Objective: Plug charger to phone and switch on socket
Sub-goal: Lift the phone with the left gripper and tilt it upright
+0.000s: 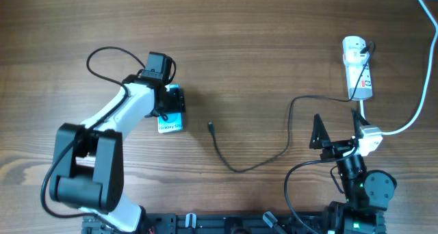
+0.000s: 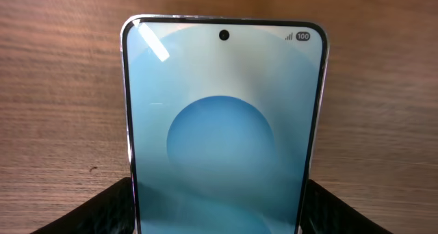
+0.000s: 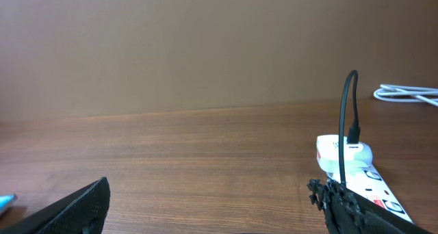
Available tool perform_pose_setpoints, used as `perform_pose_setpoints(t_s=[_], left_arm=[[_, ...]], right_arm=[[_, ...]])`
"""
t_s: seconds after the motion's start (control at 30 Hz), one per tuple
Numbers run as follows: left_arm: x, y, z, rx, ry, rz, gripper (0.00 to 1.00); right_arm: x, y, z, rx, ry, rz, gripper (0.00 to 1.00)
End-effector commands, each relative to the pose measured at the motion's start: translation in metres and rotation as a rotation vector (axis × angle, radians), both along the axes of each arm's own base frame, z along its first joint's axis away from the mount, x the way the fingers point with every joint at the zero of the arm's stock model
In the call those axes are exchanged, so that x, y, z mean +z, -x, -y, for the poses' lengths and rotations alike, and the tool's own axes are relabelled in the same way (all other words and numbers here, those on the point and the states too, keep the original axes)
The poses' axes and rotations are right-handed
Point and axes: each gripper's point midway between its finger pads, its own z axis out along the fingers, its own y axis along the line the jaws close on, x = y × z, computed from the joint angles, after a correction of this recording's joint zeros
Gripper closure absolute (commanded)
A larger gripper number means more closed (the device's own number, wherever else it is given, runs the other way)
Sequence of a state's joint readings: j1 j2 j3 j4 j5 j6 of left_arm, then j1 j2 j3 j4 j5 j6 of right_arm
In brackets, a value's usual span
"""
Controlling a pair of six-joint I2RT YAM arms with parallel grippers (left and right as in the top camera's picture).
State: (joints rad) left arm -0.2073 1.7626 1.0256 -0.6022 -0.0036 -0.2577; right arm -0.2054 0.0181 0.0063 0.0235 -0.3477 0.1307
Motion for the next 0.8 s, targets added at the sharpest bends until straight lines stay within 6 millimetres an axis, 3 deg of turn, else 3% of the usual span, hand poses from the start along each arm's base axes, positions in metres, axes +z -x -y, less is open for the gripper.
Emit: perform_pose_setpoints(t_s=[0.0, 0.23, 0.53, 0.77], left_arm=[[0.020, -0.009, 0.004, 0.018, 0.040, 0.070, 0.26], [0.026, -0.019, 0.012, 0.064, 0.096, 0.108, 0.26], [0.035, -0.024, 0.034, 0.047, 0.301, 0.104, 0.26], [0.057, -0.029, 0.032, 0.070, 0.592, 0.090, 0.25]], right_arm=[[0.002, 0.001, -0.002, 0.013, -0.004, 0.011, 0.00], [0.002, 0.001, -0.002, 0.013, -0.005, 0.011, 0.00], [0.002, 0.001, -0.002, 0.013, -0.004, 0.011, 0.00], [0.002, 0.001, -0.002, 0.013, -0.004, 0.011, 0.00]])
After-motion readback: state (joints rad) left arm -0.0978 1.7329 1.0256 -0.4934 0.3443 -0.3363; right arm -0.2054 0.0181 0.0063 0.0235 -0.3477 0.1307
